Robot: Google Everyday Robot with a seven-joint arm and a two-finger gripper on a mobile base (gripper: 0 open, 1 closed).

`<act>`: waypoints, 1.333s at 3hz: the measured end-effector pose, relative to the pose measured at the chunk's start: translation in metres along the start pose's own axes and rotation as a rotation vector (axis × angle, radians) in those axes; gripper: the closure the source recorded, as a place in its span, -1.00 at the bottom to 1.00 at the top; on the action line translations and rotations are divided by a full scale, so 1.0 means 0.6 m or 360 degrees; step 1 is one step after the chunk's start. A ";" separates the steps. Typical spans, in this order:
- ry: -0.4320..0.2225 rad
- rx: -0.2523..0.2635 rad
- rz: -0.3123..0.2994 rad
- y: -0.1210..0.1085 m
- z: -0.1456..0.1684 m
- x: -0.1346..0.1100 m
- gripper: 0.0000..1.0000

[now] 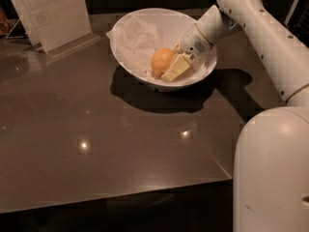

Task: Pick orange from white bowl

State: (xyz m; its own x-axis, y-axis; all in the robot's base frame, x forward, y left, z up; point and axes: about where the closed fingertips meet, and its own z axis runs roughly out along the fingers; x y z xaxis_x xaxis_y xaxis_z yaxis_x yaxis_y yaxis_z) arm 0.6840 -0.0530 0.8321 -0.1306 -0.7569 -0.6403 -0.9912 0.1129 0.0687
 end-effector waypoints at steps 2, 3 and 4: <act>-0.0073 0.0097 -0.0062 0.018 -0.033 -0.026 1.00; -0.0146 0.0160 -0.0150 0.035 -0.065 -0.058 1.00; -0.0233 0.0168 -0.0207 0.051 -0.088 -0.078 1.00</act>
Offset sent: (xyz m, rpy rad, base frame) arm -0.0210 -0.0027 0.0569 0.0648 -0.1570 -0.0162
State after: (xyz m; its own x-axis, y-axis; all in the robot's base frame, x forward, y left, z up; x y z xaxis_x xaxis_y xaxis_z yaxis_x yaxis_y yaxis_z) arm 0.6585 -0.0480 0.9046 0.0102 -0.6686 -0.7435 -0.9909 0.0929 -0.0970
